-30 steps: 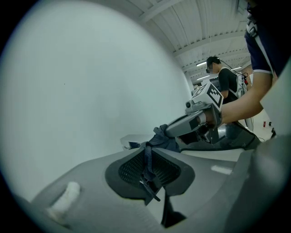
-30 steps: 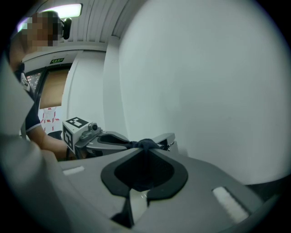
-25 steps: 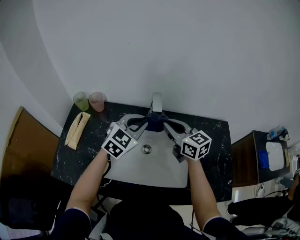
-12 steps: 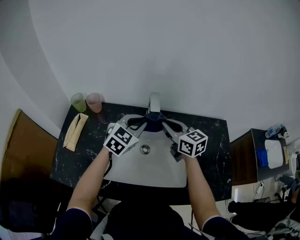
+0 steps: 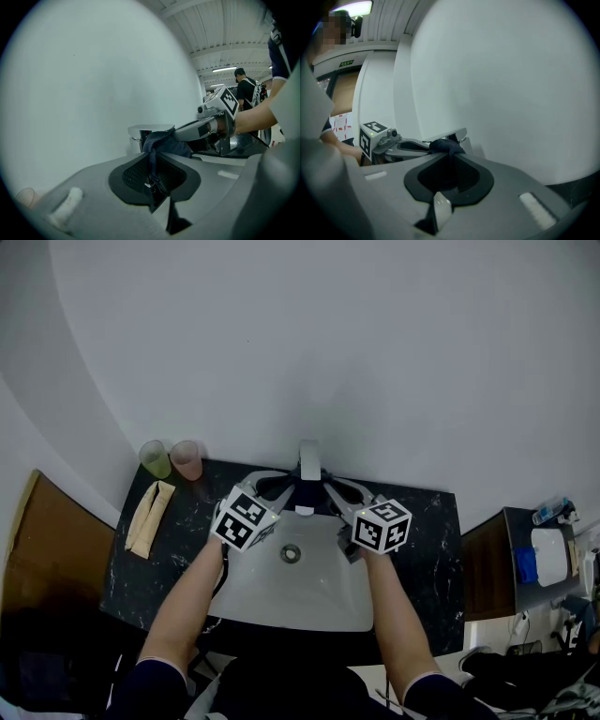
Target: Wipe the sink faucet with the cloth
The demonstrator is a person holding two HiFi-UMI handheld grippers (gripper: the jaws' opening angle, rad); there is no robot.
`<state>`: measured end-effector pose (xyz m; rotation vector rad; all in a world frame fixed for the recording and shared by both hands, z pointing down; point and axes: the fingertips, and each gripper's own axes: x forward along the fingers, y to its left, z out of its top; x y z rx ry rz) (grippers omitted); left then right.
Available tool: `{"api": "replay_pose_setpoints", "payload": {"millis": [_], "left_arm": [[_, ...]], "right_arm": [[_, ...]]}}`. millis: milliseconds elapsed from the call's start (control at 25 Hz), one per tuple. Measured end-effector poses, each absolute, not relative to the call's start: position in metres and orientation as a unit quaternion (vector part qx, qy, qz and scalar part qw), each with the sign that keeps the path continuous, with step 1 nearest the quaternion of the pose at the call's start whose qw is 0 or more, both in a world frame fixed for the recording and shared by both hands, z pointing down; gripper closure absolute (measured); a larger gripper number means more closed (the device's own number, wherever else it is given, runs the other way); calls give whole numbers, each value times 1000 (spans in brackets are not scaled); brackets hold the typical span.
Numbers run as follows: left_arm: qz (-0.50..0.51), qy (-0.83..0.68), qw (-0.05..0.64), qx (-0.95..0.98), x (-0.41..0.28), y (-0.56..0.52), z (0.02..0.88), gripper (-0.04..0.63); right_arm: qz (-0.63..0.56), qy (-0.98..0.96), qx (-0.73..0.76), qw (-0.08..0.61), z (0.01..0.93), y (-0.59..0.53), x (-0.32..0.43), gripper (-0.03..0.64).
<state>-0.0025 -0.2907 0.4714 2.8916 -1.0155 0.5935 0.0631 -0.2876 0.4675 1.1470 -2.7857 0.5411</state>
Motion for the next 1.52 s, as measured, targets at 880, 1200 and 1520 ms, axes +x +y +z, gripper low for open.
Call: {"api": "replay_pose_setpoints", "payload": {"millis": [880, 1200, 1520], "left_arm": [[185, -309, 0, 933, 3, -216, 464, 551], [212, -282, -28, 935, 17, -180, 467, 495], [213, -294, 6, 932, 11, -166, 481, 488]], "right_arm": [[190, -908, 372, 36, 469, -224, 72, 584], [172, -899, 403, -2, 450, -192, 97, 586], [152, -901, 405, -39, 431, -188, 110, 586]]}}
